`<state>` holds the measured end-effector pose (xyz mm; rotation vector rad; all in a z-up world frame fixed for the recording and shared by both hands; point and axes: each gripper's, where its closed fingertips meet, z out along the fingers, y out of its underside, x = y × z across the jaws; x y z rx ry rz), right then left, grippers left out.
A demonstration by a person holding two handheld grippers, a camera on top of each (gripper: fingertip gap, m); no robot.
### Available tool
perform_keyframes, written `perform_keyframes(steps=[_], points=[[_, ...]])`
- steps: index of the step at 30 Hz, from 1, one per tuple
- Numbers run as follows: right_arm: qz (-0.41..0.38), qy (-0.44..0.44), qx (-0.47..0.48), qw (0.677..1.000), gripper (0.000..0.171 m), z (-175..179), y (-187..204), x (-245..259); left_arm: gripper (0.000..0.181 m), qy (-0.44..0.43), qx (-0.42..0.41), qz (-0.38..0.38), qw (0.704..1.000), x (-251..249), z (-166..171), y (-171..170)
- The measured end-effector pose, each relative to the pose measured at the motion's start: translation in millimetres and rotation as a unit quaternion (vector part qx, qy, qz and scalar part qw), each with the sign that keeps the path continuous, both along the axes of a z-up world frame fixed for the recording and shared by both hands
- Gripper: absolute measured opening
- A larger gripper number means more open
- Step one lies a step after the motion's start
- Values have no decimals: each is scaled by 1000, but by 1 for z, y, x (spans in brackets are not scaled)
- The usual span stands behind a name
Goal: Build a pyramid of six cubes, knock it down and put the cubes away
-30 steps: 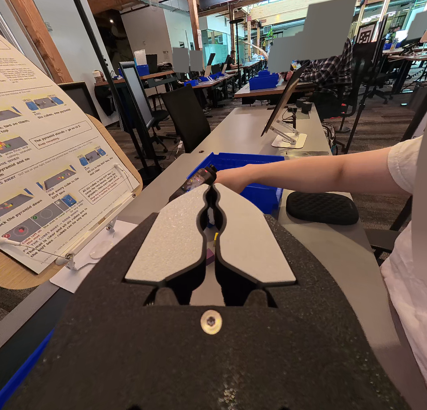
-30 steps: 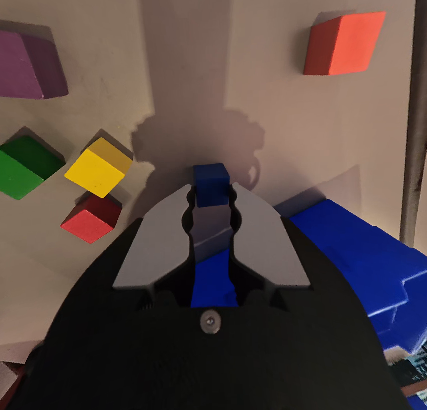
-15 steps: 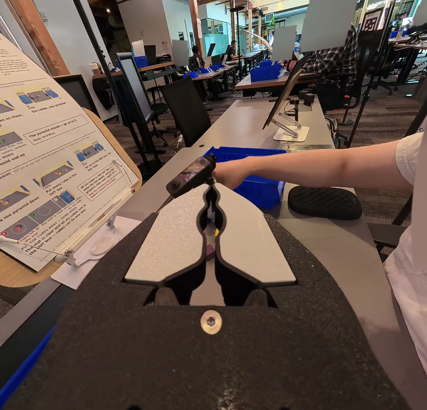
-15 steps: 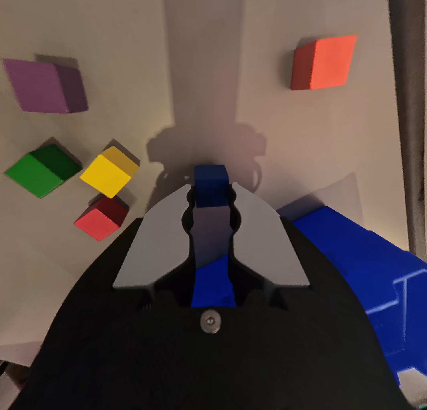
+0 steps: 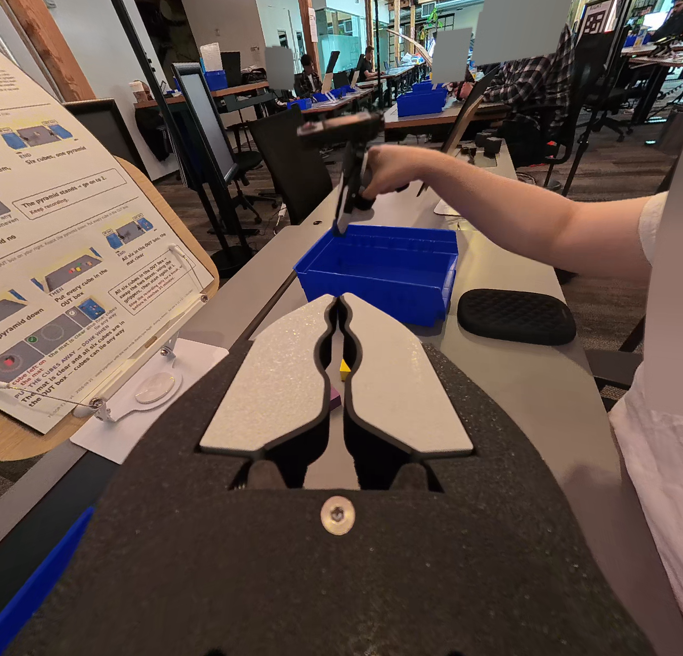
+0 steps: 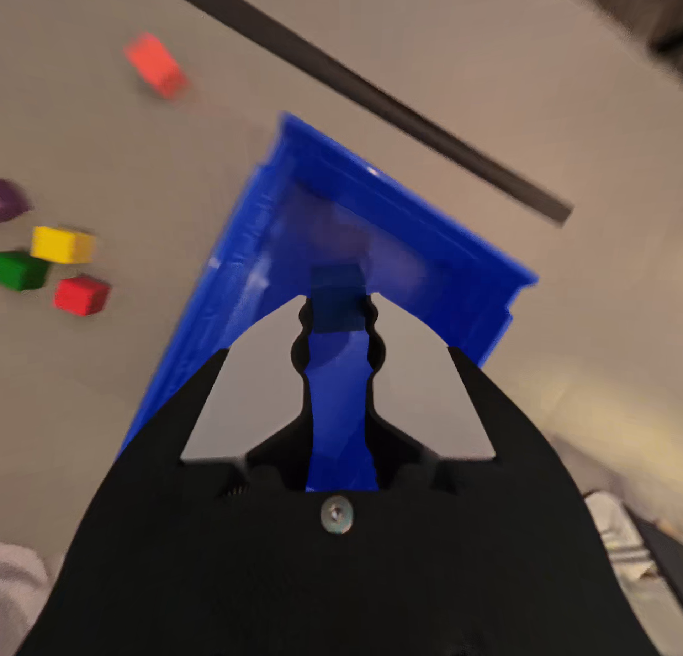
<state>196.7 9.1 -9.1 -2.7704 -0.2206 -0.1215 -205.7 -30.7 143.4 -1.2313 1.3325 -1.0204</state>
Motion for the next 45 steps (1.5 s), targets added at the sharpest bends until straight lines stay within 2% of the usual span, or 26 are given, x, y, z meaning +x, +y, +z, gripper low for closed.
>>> perform_keyframes(steps=[4,7,14,29,32,34,38,41,43,45], points=[[-93,-3,-98,991,29,-75,-24,50,0,4,1,-3,1000,2,-1,-2],[-118,-20,-131,984,30,-106,-32,60,0,8,0,-2,1000,4,-2,-1],[-153,-23,-148,977,30,-127,-30,68,0,9,0,-3,1000,6,-1,-1],[-168,-33,-148,974,30,-139,-31,71,0,10,-1,-3,1000,4,-2,-1],[-163,-27,-129,978,35,-134,-28,67,0,10,0,-5,1000,3,-1,-2],[-157,-29,-106,981,40,-118,-26,62,0,7,1,-4,1000,1,0,-3],[-110,-52,-13,992,41,-49,-7,29,0,3,0,-7,1000,1,2,-4],[-17,-57,67,996,41,1,21,-29,0,8,0,-6,1000,3,0,-3],[79,-29,85,993,40,12,43,-81,0,14,0,-5,1000,4,-2,-3],[195,-12,93,976,41,7,68,-128,0,16,1,-6,1000,5,-3,-4]])
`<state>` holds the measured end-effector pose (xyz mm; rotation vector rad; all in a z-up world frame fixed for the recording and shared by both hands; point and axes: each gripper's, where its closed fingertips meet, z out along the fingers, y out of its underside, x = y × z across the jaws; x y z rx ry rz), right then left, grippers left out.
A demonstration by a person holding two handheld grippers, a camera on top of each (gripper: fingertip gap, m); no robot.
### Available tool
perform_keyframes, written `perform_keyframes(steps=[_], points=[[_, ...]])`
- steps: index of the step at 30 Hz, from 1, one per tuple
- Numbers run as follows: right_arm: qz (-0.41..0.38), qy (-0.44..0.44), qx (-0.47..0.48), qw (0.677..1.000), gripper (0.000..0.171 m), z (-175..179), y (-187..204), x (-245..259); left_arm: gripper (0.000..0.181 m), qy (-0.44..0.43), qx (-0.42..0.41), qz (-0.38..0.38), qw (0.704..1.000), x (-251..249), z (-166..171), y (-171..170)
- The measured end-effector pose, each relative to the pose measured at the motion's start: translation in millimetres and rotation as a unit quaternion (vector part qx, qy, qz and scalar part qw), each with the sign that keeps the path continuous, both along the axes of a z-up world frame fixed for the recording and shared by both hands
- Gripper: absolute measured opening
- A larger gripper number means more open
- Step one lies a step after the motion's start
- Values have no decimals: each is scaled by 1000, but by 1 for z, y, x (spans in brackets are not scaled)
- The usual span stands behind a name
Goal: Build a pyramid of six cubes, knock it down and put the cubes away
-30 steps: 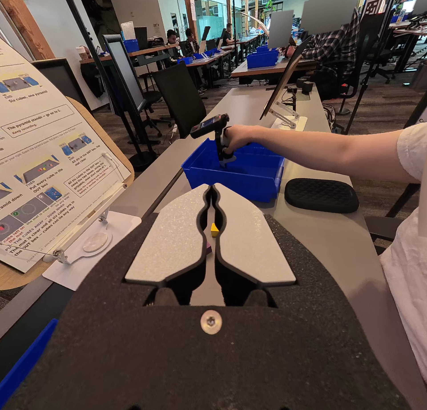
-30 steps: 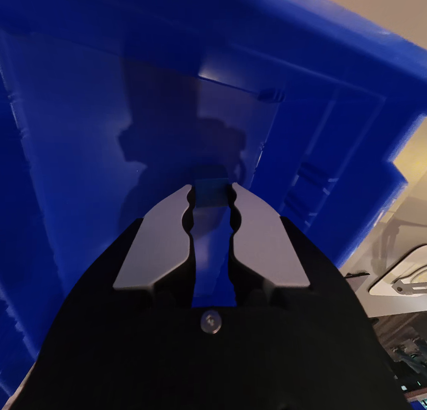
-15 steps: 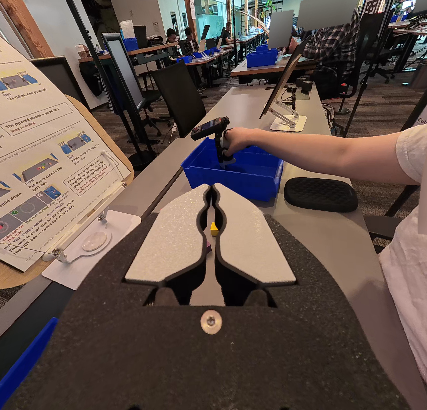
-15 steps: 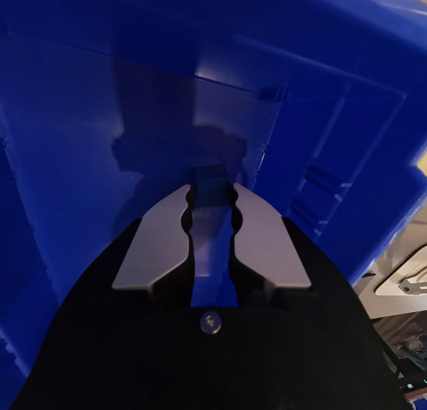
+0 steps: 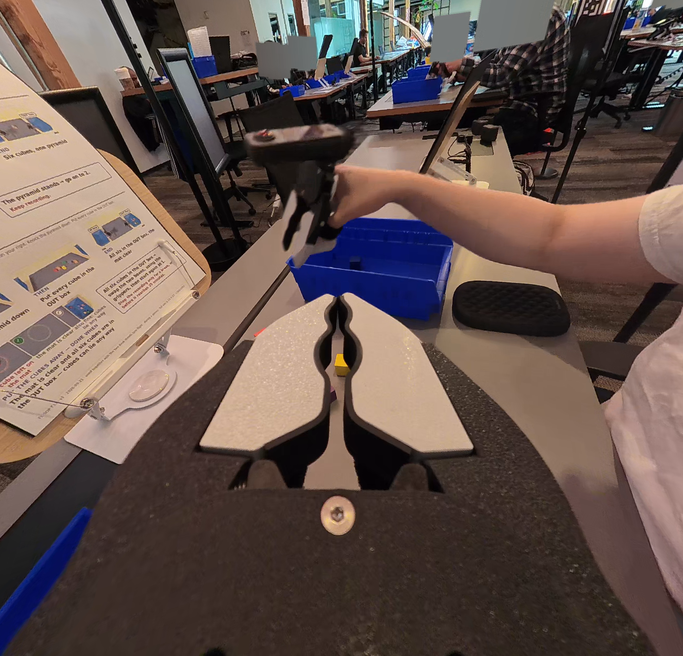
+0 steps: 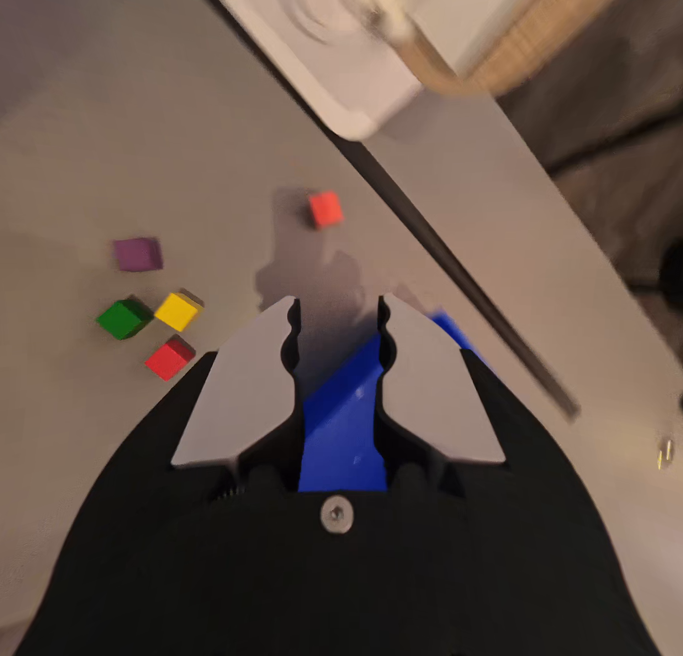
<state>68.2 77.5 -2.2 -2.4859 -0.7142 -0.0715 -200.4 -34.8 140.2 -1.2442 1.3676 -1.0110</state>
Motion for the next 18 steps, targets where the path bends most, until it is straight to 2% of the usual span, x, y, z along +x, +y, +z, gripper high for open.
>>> perform_keyframes(steps=[2,4,7,11,16,18], points=[[113,-2,-11,993,41,-22,19,-35,0,3,3,-1,1000,-1,-1,-2],[161,-28,-30,986,42,-50,36,-44,0,4,6,0,1000,-3,-1,-3],[165,-46,-55,984,42,-83,58,-45,0,8,0,-1,1000,-7,-4,-6],[153,-96,-82,980,43,-108,75,-31,0,14,14,6,1000,-13,-3,-7],[130,-38,-110,985,42,-120,81,-34,0,5,20,3,1000,-18,2,-10],[127,-44,-117,984,42,-125,82,-30,0,8,20,6,1000,-20,1,-8]])
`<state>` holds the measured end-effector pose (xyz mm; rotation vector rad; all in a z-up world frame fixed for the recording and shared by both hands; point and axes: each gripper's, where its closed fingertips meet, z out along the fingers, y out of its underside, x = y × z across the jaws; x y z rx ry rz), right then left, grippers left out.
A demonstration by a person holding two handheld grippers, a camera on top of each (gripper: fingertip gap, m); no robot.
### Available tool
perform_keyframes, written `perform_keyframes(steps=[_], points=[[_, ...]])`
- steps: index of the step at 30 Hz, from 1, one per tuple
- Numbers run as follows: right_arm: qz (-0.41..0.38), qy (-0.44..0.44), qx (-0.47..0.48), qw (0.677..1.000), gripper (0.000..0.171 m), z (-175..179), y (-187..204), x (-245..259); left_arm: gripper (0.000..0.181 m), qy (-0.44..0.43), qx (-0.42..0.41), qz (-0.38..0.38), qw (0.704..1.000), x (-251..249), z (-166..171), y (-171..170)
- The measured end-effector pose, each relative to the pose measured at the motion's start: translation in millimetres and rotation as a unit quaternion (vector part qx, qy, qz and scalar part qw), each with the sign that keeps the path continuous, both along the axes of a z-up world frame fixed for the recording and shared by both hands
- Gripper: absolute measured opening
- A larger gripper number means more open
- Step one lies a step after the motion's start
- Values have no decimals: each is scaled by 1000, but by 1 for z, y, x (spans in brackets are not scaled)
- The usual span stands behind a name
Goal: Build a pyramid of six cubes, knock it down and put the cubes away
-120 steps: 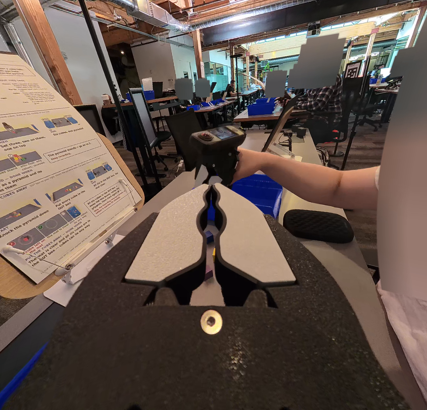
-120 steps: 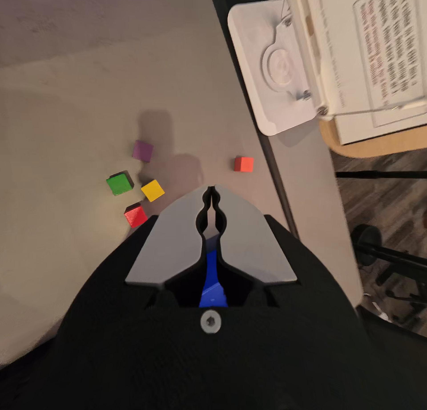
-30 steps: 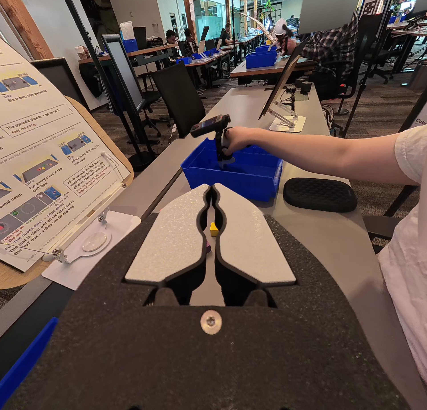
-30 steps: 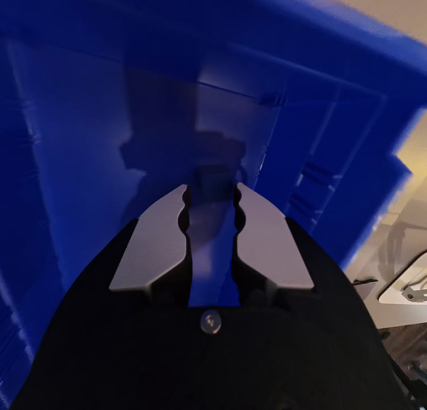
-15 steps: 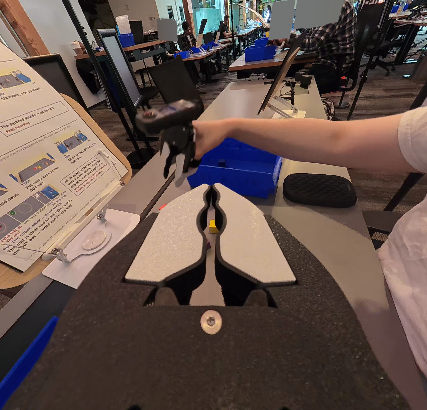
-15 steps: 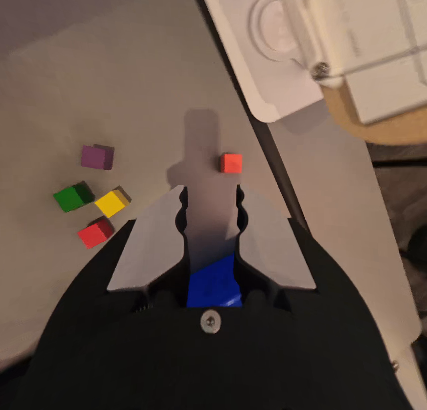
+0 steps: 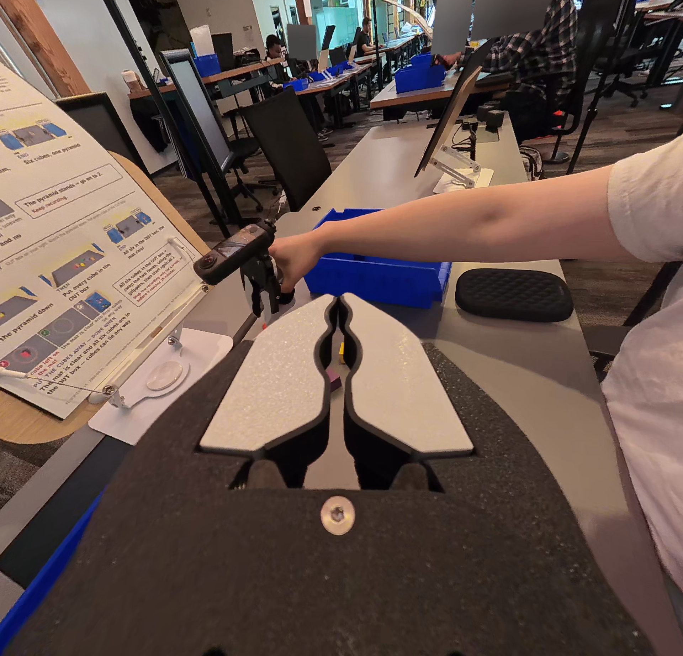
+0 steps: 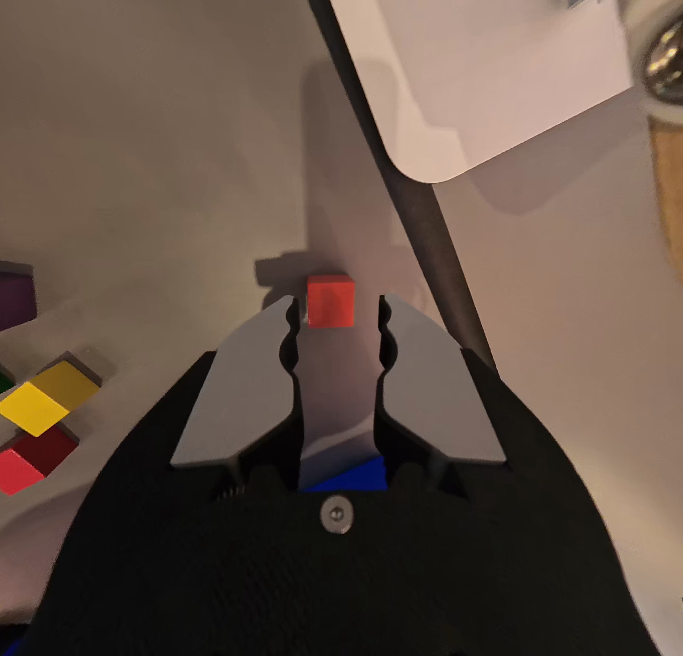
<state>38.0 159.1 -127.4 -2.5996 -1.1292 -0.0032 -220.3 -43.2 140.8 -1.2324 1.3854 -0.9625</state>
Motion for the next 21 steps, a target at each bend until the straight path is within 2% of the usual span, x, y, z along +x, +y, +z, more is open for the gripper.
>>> perform_keyframes(steps=[9,10,14,17,21], points=[[-7,2,-32,999,34,-17,-9,0,0,-2,-2,-6,1000,0,0,-1],[-3,1,-27,1000,28,-18,-8,0,0,-2,-2,-9,1000,0,0,-1],[-11,14,-29,999,28,-14,-11,-2,0,-2,-8,-13,1000,1,-1,-1],[-3,30,-2,1000,28,11,-13,-9,0,0,-7,-10,1000,1,-2,0],[7,60,95,994,28,96,-26,-21,0,0,-10,-10,1000,2,-2,1]])
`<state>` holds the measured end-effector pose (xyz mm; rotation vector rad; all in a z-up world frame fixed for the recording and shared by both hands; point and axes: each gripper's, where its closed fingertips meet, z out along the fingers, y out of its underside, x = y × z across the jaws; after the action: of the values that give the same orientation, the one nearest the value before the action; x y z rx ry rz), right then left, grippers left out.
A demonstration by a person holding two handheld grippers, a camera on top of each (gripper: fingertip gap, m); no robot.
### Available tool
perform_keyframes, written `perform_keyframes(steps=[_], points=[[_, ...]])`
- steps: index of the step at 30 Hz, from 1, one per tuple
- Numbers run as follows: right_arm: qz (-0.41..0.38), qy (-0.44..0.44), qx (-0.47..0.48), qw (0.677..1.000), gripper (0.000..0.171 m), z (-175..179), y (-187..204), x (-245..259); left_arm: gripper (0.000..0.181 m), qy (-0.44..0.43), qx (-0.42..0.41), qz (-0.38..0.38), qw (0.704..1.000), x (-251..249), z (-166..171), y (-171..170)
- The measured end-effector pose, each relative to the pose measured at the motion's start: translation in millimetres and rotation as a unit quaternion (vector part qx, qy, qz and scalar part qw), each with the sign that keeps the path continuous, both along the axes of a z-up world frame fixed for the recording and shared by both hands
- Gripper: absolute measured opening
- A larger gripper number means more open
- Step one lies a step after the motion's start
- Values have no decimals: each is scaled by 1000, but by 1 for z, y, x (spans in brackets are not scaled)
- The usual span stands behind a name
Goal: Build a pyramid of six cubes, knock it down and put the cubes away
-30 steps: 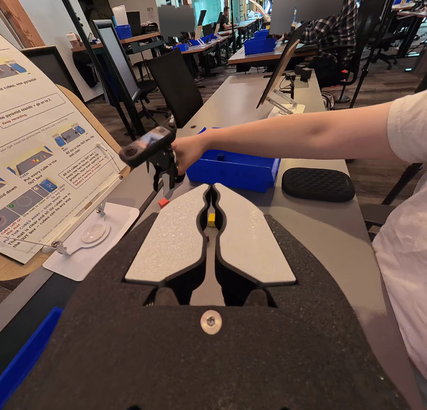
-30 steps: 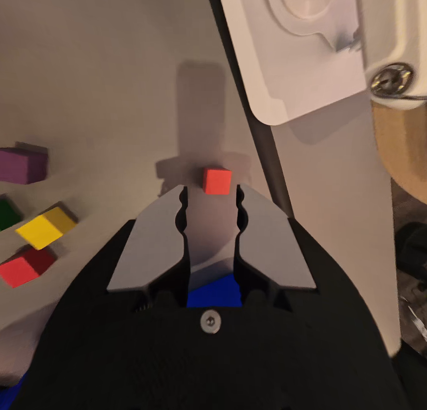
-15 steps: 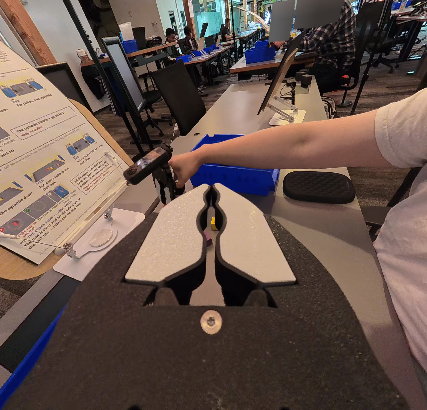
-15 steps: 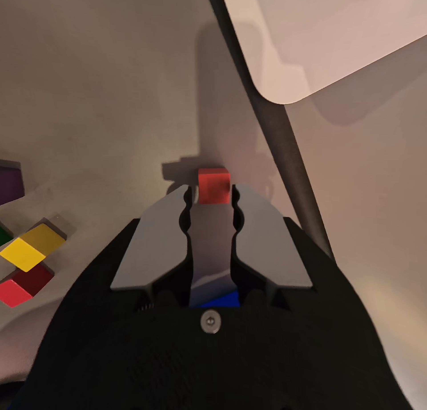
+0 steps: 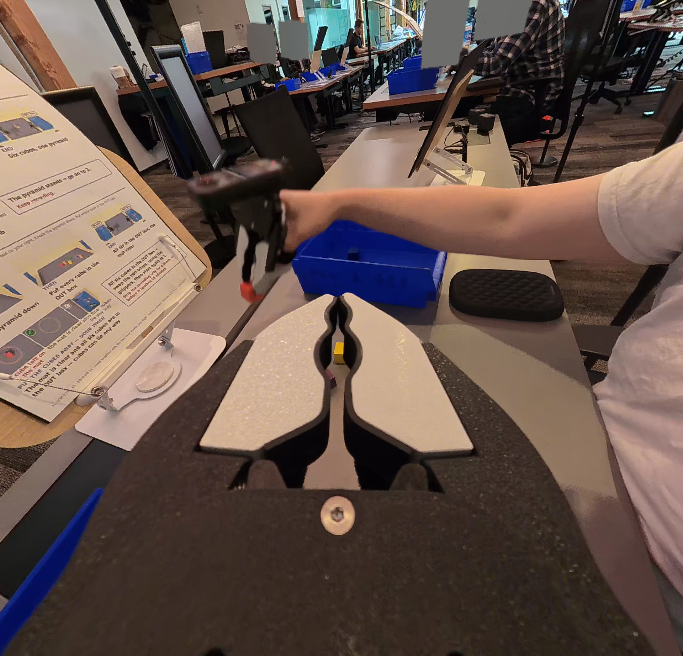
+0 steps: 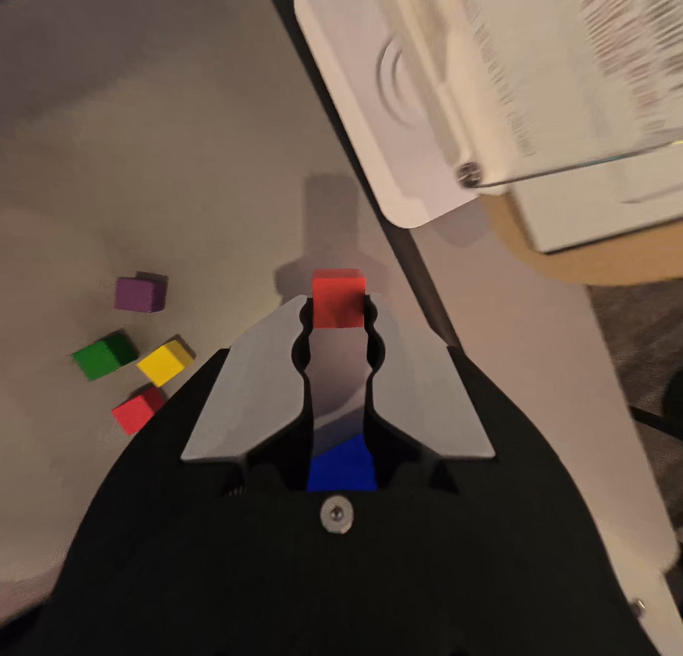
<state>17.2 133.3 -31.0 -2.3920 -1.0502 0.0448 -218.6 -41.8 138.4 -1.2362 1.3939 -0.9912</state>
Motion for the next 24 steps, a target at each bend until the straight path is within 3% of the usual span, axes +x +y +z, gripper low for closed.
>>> perform_keyframes(steps=[4,7,9,13,18,24], points=[[-65,-9,86,994,27,89,-40,40,0,6,-2,1,1000,3,-3,1],[-171,-10,60,983,27,105,-77,104,0,8,-3,-4,1000,7,-3,-1],[-255,-15,29,966,28,88,-94,152,0,7,-1,-8,1000,9,-2,-3],[-354,14,-67,933,28,8,-118,196,0,12,2,-14,1000,13,-3,-7],[-395,25,-137,908,28,-72,-135,202,0,20,2,-14,1000,14,-6,-8],[-408,0,-158,899,28,-105,-141,203,0,17,0,-11,1000,12,-5,-6]])
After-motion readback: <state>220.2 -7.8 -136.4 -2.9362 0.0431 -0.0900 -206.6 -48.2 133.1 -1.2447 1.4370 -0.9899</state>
